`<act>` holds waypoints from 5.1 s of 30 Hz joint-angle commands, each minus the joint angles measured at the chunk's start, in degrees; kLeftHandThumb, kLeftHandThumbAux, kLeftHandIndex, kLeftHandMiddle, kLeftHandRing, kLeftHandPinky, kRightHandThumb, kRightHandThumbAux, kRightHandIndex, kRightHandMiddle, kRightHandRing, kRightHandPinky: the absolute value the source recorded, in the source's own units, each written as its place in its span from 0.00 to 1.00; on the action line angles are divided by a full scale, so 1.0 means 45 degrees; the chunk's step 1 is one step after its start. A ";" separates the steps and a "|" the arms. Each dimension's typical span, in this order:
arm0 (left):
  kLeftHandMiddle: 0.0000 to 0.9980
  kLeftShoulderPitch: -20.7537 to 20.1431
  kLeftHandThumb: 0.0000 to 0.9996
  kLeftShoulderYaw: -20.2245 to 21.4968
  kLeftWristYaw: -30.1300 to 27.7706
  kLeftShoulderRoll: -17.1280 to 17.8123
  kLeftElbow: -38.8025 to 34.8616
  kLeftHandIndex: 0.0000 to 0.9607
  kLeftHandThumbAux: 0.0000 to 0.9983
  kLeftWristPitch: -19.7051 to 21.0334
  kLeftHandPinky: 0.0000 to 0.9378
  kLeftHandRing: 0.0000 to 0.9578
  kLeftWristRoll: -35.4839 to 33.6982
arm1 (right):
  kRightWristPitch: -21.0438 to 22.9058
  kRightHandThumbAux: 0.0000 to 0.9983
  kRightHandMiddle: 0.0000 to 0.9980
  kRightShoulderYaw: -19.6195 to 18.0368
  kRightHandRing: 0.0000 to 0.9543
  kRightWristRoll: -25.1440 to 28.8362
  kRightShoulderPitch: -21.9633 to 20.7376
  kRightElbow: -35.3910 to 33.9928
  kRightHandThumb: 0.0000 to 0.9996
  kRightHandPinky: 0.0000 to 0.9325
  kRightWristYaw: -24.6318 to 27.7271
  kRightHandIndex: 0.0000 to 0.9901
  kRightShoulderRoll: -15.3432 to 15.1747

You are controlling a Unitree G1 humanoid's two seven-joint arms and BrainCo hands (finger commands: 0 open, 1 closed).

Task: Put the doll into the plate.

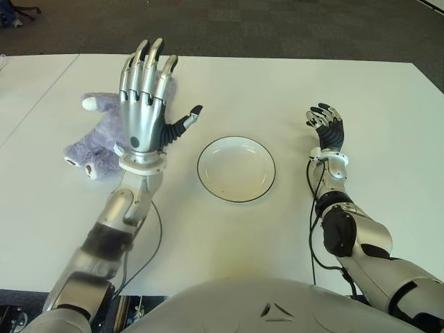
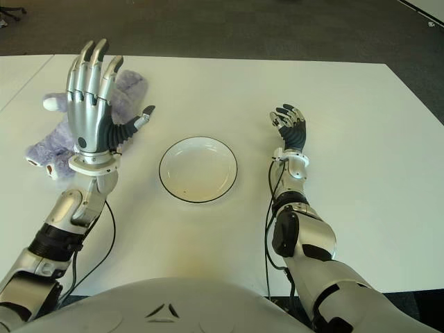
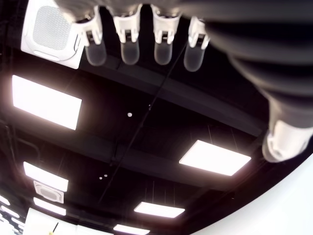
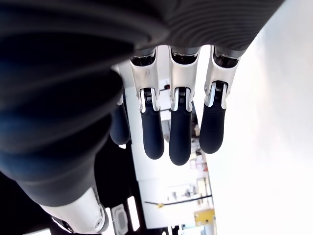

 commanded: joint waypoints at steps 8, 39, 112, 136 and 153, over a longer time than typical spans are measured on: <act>0.00 0.3467 0.23 0.0272 -0.2119 -0.0545 -0.3459 0.17 0.43 0.0641 0.00 0.00 0.0436 | 0.1476 0.83 0.34 -0.0287 0.39 0.0562 0.2645 0.1680 0.28 0.43 -0.0034 0.27 0.1132; 0.00 0.4450 0.17 0.1735 -0.2745 -0.0595 -0.2058 0.12 0.41 -0.0357 0.00 0.00 -0.1463 | 0.1687 0.85 0.35 -0.0170 0.39 0.0548 0.2579 0.1696 0.33 0.42 -0.0181 0.28 0.0993; 0.00 0.4176 0.17 0.1531 -0.2885 -0.1069 -0.1916 0.12 0.41 -0.0242 0.00 0.00 -0.1032 | 0.1888 0.86 0.34 -0.0281 0.39 0.0825 0.2450 0.1716 0.41 0.42 -0.0197 0.29 0.0833; 0.16 -0.0771 0.17 0.2620 0.0076 -0.2307 0.4684 0.02 0.52 -0.1024 0.15 0.18 -0.2919 | 0.1920 0.86 0.35 -0.0219 0.39 0.0772 0.2488 0.1689 0.41 0.42 -0.0295 0.27 0.0696; 0.15 -0.2099 0.19 0.4232 0.0936 0.0268 0.8489 0.05 0.51 -0.4187 0.17 0.17 -0.4715 | 0.1727 0.86 0.34 -0.0160 0.39 0.0756 0.2547 0.1670 0.37 0.43 -0.0340 0.27 0.0792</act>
